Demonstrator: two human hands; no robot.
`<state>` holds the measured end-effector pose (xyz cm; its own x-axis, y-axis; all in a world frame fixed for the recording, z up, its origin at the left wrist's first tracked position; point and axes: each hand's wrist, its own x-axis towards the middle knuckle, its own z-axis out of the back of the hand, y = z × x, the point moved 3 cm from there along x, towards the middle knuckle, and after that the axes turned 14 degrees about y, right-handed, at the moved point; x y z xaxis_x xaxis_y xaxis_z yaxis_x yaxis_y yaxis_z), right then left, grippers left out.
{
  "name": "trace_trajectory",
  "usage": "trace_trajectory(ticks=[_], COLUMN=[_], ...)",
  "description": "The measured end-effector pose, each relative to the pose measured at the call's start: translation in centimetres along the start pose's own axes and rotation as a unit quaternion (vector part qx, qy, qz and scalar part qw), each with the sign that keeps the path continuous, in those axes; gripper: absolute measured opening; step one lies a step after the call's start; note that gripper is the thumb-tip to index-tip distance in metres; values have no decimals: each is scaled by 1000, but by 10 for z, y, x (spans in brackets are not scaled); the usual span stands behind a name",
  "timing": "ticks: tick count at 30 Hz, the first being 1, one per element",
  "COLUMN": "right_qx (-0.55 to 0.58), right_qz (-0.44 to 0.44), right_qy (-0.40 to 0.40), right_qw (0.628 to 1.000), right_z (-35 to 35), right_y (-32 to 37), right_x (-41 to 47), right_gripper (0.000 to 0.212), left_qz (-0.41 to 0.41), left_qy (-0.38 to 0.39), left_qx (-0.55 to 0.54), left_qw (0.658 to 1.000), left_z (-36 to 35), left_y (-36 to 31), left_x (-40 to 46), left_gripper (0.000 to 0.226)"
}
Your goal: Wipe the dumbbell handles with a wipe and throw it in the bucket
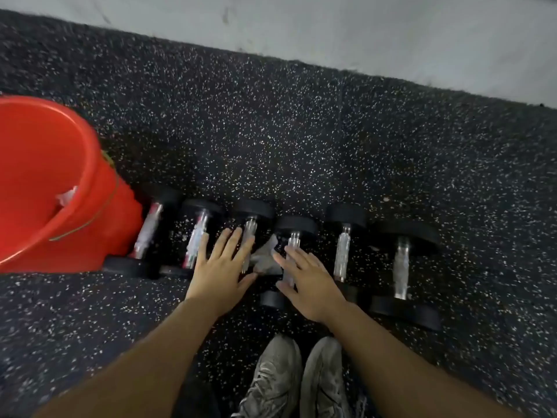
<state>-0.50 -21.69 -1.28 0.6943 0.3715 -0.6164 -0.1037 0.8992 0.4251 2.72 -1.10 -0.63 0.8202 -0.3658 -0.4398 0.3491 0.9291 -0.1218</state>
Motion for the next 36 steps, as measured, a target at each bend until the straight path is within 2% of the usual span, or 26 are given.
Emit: trace_trajectory(ticks=[1, 5, 12, 20, 23, 29, 32, 36], right_qx=[-10, -34, -95, -110, -66, 102, 207, 364], right_qz=[9, 0, -20, -37, -29, -1, 16, 54], right_qy=[1, 9, 22, 38, 1, -91, -115, -126], right_qw=[1000, 999, 995, 992, 997, 991, 971, 921], right_z=[-4, -20, -29, -33, -30, -17, -5, 24], right_y=[2, 3, 3, 0, 3, 9, 17, 40], right_x=[9, 40, 71, 74, 73, 55, 41, 11], right_gripper=[59, 56, 49, 51, 48, 45, 43, 41], left_qz=[6, 27, 53, 55, 55, 37, 24, -16], left_qy=[16, -16, -19, -24, -20, -24, -38, -84], left_qx=[-3, -27, -84, -111, -110, -114, -137, -197], left_qw=[1000, 999, 995, 992, 992, 993, 990, 977], left_z=[-3, -19, -38, -41, -36, -21, -6, 35], left_y=[4, 18, 38, 38, 34, 25, 18, 7], left_x=[3, 11, 16, 12, 12, 10, 8, 3], left_gripper=[78, 82, 93, 90, 90, 87, 86, 78])
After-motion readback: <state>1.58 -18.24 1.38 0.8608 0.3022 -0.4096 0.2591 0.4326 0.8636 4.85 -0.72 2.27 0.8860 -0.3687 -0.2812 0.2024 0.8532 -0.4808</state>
